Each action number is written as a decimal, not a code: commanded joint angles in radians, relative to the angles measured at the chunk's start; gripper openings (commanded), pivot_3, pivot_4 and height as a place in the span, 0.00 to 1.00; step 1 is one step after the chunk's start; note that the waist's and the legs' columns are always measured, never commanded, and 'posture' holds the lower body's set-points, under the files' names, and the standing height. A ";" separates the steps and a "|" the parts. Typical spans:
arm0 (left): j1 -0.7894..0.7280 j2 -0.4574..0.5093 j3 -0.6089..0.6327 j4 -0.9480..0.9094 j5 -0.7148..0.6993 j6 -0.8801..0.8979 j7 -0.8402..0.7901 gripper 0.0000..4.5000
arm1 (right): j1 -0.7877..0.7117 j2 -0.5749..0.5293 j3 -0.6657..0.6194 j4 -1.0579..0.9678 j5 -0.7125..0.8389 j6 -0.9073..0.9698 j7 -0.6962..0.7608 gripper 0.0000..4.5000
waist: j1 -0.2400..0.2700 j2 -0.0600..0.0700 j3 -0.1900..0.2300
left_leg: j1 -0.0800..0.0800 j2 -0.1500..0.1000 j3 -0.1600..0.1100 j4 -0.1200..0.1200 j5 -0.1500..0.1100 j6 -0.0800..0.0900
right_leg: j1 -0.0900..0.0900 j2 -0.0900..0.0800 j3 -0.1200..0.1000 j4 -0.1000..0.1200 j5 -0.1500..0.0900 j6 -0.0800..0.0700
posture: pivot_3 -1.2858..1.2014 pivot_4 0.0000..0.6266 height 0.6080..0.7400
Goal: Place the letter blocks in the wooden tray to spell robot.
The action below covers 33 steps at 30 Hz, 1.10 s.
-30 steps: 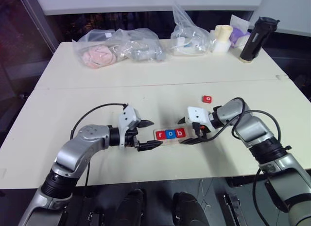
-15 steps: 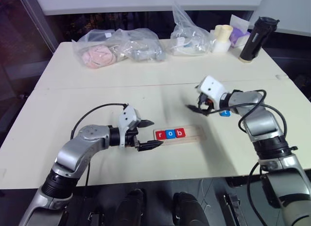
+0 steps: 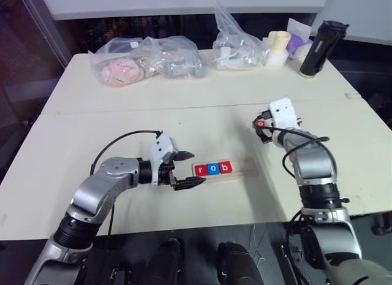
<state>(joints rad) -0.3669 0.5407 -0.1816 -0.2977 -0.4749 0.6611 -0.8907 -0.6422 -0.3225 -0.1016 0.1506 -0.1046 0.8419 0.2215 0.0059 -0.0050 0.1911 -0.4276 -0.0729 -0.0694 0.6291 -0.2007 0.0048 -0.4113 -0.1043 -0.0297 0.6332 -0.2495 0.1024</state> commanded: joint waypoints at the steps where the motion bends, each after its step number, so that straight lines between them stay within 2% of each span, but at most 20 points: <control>1: -0.015 0.000 0.002 -0.022 -0.001 -0.017 -0.008 1.00 | -0.074 0.038 -0.070 0.043 0.046 0.000 -0.068 0.98 | -0.002 0.000 0.000 | 0.000 0.000 0.000 0.000 0.000 0.000 | 0.000 0.000 0.000 0.000 0.000 0.000 | 0.52 0.24 0.88; 11: -0.009 -0.004 0.005 -0.028 0.005 -0.017 -0.002 1.00 | -0.201 0.093 -0.142 0.292 0.123 -0.064 -0.186 0.98 | -0.010 0.000 0.000 | 0.000 0.000 0.000 0.000 0.000 0.000 | 0.000 0.001 0.000 0.001 0.000 0.000 | 0.52 0.24 0.88; 23: -0.001 -0.008 0.008 -0.035 0.003 -0.014 0.011 1.00 | -0.289 0.115 -0.150 0.519 0.169 -0.150 -0.252 0.98 | -0.024 0.000 0.000 | 0.002 0.001 0.000 0.000 0.001 0.000 | 0.001 0.001 0.000 0.002 0.001 -0.001 | 0.52 0.24 0.88; 26: 0.000 -0.010 0.008 -0.034 0.003 -0.015 0.014 1.00 | -0.288 0.113 -0.142 0.526 0.171 -0.149 -0.257 0.78 | -0.024 0.001 0.000 | 0.002 0.001 0.000 0.000 0.001 0.000 | 0.001 0.001 0.000 0.002 0.001 -0.001 | 0.52 0.24 0.88; 30: -0.001 -0.014 0.008 -0.029 0.003 -0.017 0.015 1.00 | -0.280 0.108 -0.128 0.498 0.169 -0.133 -0.264 0.33 | -0.023 0.001 0.000 | 0.002 0.001 0.000 0.000 0.001 0.000 | 0.001 0.001 0.001 0.002 0.001 -0.001 | 0.52 0.24 0.88; 31: -0.002 -0.016 0.008 -0.026 0.004 -0.018 0.015 1.00 | -0.275 0.106 -0.122 0.479 0.167 -0.116 -0.265 0.26 | -0.022 0.001 0.000 | 0.002 0.001 0.000 0.000 0.001 0.000 | 0.001 0.001 0.001 0.002 0.001 -0.001 | 0.52 0.24 0.88; 33: -0.004 -0.020 0.006 -0.023 0.004 -0.020 0.016 1.00 | -0.255 0.099 -0.112 0.412 0.164 -0.070 -0.265 0.27 | -0.021 0.001 0.000 | 0.002 0.001 0.000 0.000 0.001 0.000 | 0.001 0.001 0.001 0.002 0.001 -0.001 | 0.52 0.24 0.88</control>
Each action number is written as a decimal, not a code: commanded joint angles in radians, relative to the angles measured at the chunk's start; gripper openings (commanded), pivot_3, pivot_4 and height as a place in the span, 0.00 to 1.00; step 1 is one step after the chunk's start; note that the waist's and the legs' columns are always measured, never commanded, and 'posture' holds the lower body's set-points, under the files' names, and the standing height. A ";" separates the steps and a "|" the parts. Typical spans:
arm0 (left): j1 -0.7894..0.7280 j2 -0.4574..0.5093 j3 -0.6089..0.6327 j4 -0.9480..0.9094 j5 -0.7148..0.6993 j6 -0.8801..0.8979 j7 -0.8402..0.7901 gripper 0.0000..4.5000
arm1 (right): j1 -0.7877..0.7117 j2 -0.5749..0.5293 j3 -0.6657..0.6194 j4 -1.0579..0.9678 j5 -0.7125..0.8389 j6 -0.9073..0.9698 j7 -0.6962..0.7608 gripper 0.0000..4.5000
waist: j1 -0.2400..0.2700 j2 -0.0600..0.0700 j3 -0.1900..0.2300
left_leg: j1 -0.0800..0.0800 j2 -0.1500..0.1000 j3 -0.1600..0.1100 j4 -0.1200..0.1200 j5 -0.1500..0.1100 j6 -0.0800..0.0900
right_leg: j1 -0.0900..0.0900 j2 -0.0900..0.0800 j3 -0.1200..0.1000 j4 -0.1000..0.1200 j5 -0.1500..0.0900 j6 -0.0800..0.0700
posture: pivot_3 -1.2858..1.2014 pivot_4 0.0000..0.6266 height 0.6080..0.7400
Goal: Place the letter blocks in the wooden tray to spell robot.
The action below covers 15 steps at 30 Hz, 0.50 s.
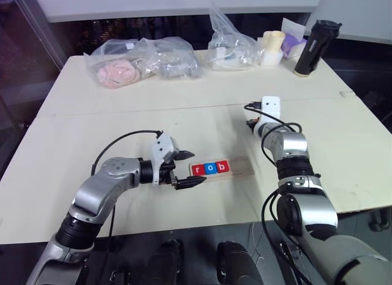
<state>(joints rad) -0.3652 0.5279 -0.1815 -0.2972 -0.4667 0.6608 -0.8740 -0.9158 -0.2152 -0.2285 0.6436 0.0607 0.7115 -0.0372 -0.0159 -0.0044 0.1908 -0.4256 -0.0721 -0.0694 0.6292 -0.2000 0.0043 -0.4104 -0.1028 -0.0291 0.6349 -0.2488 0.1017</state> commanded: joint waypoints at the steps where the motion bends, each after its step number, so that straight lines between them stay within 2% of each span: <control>1: -0.006 -0.011 0.004 -0.022 -0.004 -0.019 0.001 1.00 | 0.033 -0.013 0.020 -0.130 -0.002 0.088 -0.005 0.27 | 0.001 0.000 0.000 | 0.000 0.000 0.000 0.000 0.000 0.000 | 0.000 0.000 0.000 0.000 0.000 0.000 | 0.52 0.24 0.88; 5: -0.006 -0.018 0.002 -0.022 -0.004 -0.018 -0.001 1.00 | 0.136 -0.057 0.067 -0.497 0.012 0.300 0.045 0.27 | 0.006 0.000 0.000 | -0.001 0.000 0.000 -0.001 0.000 0.000 | -0.001 0.000 0.000 0.000 0.000 0.000 | 0.52 0.24 0.88; 11: 0.004 -0.015 0.002 -0.016 -0.002 -0.026 -0.012 1.00 | 0.356 -0.168 0.050 -1.164 0.123 0.825 0.155 0.27 | 0.007 0.000 0.000 | -0.002 0.000 -0.001 -0.003 0.000 0.000 | -0.003 0.000 0.000 0.000 0.000 0.000 | 0.52 0.24 0.88; 15: 0.006 -0.010 0.000 -0.009 0.000 -0.031 -0.021 1.00 | 0.516 -0.172 0.010 -1.389 0.174 0.903 0.172 0.27 | 0.006 0.000 0.000 | -0.002 0.001 -0.002 -0.002 0.000 0.000 | -0.002 0.000 0.000 0.000 -0.002 -0.003 | 0.52 0.24 0.88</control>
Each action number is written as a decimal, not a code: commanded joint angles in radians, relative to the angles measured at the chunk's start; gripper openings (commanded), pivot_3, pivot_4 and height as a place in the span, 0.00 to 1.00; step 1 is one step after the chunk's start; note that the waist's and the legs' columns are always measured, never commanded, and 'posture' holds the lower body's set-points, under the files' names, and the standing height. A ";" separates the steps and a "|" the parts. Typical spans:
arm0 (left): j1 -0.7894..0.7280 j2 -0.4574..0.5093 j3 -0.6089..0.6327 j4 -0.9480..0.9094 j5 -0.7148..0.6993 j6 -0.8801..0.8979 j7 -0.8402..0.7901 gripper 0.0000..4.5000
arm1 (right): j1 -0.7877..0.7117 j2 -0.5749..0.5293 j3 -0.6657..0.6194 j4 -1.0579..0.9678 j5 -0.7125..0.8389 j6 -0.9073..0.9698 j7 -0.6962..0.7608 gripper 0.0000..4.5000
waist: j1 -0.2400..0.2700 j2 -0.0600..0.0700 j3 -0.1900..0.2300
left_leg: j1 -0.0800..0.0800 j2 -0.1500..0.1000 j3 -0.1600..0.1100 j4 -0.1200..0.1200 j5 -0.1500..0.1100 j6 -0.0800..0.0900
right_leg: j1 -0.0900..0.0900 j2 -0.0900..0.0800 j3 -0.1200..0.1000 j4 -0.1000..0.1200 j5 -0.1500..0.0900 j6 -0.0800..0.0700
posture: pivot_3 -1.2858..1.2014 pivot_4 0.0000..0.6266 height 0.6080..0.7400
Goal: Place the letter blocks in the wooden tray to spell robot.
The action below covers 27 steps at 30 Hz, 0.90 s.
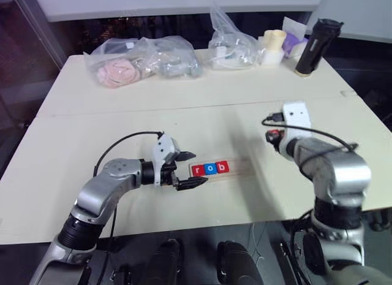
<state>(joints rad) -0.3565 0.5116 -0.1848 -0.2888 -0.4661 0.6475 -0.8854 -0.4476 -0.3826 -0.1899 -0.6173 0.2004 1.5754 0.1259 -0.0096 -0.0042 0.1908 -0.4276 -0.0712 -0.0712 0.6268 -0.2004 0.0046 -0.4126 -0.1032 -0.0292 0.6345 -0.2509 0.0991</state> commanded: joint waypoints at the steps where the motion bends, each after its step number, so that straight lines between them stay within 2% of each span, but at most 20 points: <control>1: -0.003 0.007 0.003 -0.016 -0.001 -0.018 -0.013 1.00 | 0.088 -0.003 -0.032 -0.168 0.040 0.039 0.006 0.27 | -0.001 0.000 0.000 | 0.000 0.000 0.000 0.000 0.000 0.000 | 0.000 0.000 0.000 0.000 0.000 0.000 | 0.52 0.24 0.88; 6: -0.013 0.013 -0.002 0.000 0.001 -0.021 -0.035 1.00 | 0.249 0.032 -0.030 -0.257 0.030 0.039 -0.023 0.27 | 0.000 0.000 0.000 | 0.000 0.000 0.000 0.002 0.000 0.000 | 0.001 -0.002 0.000 -0.002 0.000 -0.001 | 0.52 0.24 0.88; 17: -0.019 0.018 -0.003 0.002 0.005 -0.016 -0.045 1.00 | 0.265 0.041 0.000 -0.180 -0.008 -0.030 -0.036 0.27 | 0.001 0.000 0.000 | 0.000 0.000 0.000 0.001 0.000 0.000 | 0.001 -0.003 0.000 -0.003 0.000 0.000 | 0.52 0.24 0.88; 18: -0.017 0.018 -0.003 -0.001 0.005 -0.015 -0.044 1.00 | 0.263 0.040 -0.003 -0.172 -0.009 -0.036 -0.032 0.50 | 0.001 0.000 0.000 | 0.000 0.000 0.000 0.001 0.000 0.000 | 0.001 -0.003 0.000 -0.003 0.000 0.000 | 0.52 0.24 0.88; 19: -0.014 0.018 -0.004 -0.003 0.005 -0.015 -0.043 1.00 | 0.263 0.027 0.000 -0.165 -0.009 -0.043 -0.026 0.56 | 0.001 0.000 0.000 | 0.000 0.000 0.000 0.001 0.000 0.000 | 0.001 -0.003 0.000 -0.003 0.000 0.000 | 0.52 0.24 0.88; 22: -0.012 0.019 -0.004 -0.005 0.005 -0.014 -0.042 1.00 | 0.255 -0.044 0.015 -0.159 0.013 -0.059 0.024 0.91 | 0.002 0.000 0.000 | 0.000 0.000 0.000 0.001 0.000 0.000 | 0.001 -0.003 -0.001 -0.003 0.000 0.000 | 0.52 0.24 0.88; 23: -0.014 0.019 -0.003 -0.004 0.005 -0.015 -0.043 1.00 | 0.247 -0.088 0.023 -0.155 0.032 -0.063 0.061 0.99 | 0.002 0.000 0.000 | 0.000 0.000 0.000 0.001 0.000 0.000 | 0.001 -0.003 -0.001 -0.004 0.000 0.000 | 0.52 0.24 0.88; 27: -0.018 0.025 -0.003 0.003 0.006 -0.020 -0.049 1.00 | 0.245 -0.386 0.108 -0.149 0.128 -0.256 0.344 0.99 | 0.002 0.000 0.001 | -0.001 -0.001 0.001 0.001 0.000 0.000 | 0.002 -0.004 -0.002 -0.004 0.000 0.000 | 0.52 0.24 0.88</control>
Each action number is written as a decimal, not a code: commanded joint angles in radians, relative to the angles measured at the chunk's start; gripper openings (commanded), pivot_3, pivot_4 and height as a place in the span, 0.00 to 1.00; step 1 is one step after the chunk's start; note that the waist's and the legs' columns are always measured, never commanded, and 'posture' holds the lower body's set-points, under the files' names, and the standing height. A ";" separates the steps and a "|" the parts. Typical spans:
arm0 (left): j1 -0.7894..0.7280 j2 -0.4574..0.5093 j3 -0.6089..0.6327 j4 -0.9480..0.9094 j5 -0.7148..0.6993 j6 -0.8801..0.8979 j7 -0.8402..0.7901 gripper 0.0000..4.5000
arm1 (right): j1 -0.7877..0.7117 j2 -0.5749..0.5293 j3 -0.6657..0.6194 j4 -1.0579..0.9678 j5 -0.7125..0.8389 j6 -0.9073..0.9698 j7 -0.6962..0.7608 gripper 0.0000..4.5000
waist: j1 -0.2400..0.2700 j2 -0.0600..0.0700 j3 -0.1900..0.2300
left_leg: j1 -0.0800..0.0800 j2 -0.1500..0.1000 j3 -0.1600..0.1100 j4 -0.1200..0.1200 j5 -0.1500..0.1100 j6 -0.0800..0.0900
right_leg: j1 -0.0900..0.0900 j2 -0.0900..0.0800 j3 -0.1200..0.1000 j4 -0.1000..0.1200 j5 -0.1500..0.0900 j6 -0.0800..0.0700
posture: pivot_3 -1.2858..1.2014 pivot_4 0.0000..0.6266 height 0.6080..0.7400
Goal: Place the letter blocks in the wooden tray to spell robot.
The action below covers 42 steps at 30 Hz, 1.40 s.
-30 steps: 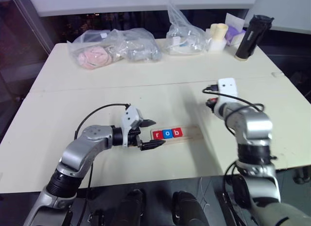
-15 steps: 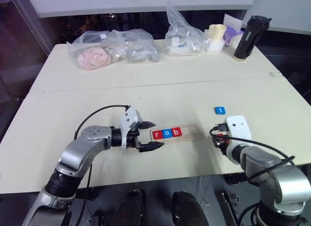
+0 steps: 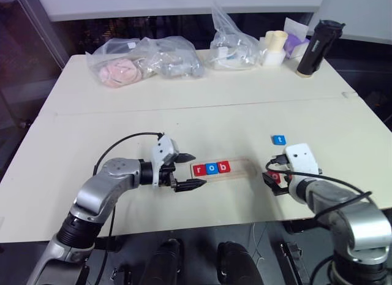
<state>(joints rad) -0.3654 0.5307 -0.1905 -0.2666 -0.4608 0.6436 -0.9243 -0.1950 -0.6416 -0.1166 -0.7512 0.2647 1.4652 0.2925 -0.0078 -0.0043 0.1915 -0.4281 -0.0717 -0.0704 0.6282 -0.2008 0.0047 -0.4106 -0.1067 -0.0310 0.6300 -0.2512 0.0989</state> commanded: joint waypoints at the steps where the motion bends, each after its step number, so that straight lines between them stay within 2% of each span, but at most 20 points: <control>1: -0.010 0.008 0.001 -0.018 0.002 -0.018 -0.013 1.00 | 0.006 -0.198 0.043 -0.006 0.084 -0.220 0.264 0.99 | 0.000 0.000 0.000 | 0.000 0.000 0.000 0.000 0.000 0.000 | 0.000 0.000 0.000 0.000 0.000 0.000 | 0.52 0.24 0.88; 3: -0.010 0.012 0.001 -0.016 0.004 -0.021 -0.018 1.00 | 0.041 -0.323 0.042 0.055 0.084 -0.410 0.424 0.99 | 0.001 -0.001 0.000 | 0.000 0.000 0.000 0.000 -0.001 0.001 | 0.001 0.000 -0.001 -0.001 0.000 0.001 | 0.52 0.24 0.88; 5: -0.012 0.016 0.001 -0.011 0.006 -0.025 -0.024 1.00 | 0.064 -0.384 0.038 0.139 0.073 -0.572 0.524 0.99 | 0.001 -0.002 0.001 | 0.000 0.000 0.000 0.000 -0.001 0.002 | 0.002 0.000 -0.001 -0.002 -0.001 0.002 | 0.52 0.24 0.88; 8: -0.007 0.028 0.008 -0.013 0.004 -0.028 -0.035 1.00 | 0.049 -0.414 0.045 0.356 0.064 -0.816 0.687 0.99 | 0.001 -0.003 0.001 | 0.000 0.000 0.000 0.001 -0.001 0.002 | 0.003 -0.002 -0.001 -0.002 -0.001 0.002 | 0.52 0.24 0.88; 11: -0.005 0.035 0.010 -0.015 0.006 -0.029 -0.041 1.00 | 0.012 -0.424 0.096 0.533 0.021 -0.972 0.781 0.99 | 0.001 -0.003 0.001 | 0.000 -0.001 0.001 0.002 -0.002 0.002 | 0.003 -0.003 -0.001 -0.002 -0.001 0.002 | 0.52 0.24 0.88; 18: 0.000 0.040 0.016 -0.023 0.007 -0.027 -0.035 1.00 | -0.058 -0.396 0.178 0.790 -0.044 -1.148 0.909 0.99 | 0.004 -0.003 0.001 | 0.000 -0.001 0.001 0.001 -0.002 0.002 | 0.002 -0.003 0.000 -0.002 -0.001 0.002 | 0.52 0.24 0.88; 26: 0.004 0.041 0.020 -0.030 0.006 -0.023 -0.028 1.00 | -0.092 -0.362 0.186 0.858 -0.063 -1.177 0.933 0.99 | 0.015 -0.002 0.001 | 0.000 -0.001 0.001 0.002 -0.002 0.002 | 0.002 -0.003 0.000 -0.001 -0.001 0.002 | 0.52 0.24 0.88; 29: 0.002 0.040 0.019 -0.029 0.007 -0.023 -0.027 1.00 | -0.092 -0.352 0.183 0.851 -0.064 -1.171 0.935 0.80 | 0.020 -0.002 0.001 | 0.000 -0.001 0.001 0.002 -0.002 0.002 | 0.002 -0.003 0.000 -0.001 -0.001 0.002 | 0.52 0.24 0.88; 34: -0.001 0.037 0.016 -0.026 0.008 -0.023 -0.026 1.00 | -0.092 -0.341 0.187 0.835 -0.067 -1.161 0.931 0.25 | 0.021 -0.002 0.001 | 0.000 -0.001 0.001 0.002 -0.002 0.002 | 0.002 -0.003 0.000 -0.001 -0.001 0.001 | 0.52 0.24 0.88; 39: 0.000 0.038 0.018 -0.028 0.006 -0.021 -0.026 1.00 | -0.114 -0.344 0.182 0.805 -0.081 -1.170 0.920 0.25 | 0.020 -0.002 0.001 | 0.000 -0.001 0.001 0.002 -0.002 0.002 | 0.002 -0.003 0.000 -0.001 -0.001 0.001 | 0.52 0.24 0.88; 42: 0.002 0.040 0.020 -0.028 0.004 -0.018 -0.027 1.00 | -0.192 -0.344 0.198 0.752 -0.086 -1.162 0.941 0.25 | 0.018 -0.002 0.001 | 0.000 -0.001 0.001 0.002 -0.002 0.002 | 0.002 -0.003 0.000 -0.001 -0.001 0.001 | 0.52 0.24 0.88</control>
<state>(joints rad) -0.3596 0.5669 -0.1897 -0.2593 -0.4478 0.6382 -0.9521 -0.3285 -0.9845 0.0839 0.0649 0.1777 0.3102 1.2225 0.0101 -0.0062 0.1930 -0.4278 -0.0727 -0.0694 0.6302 -0.2025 0.0067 -0.4091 -0.1099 -0.0306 0.6296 -0.2519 0.1004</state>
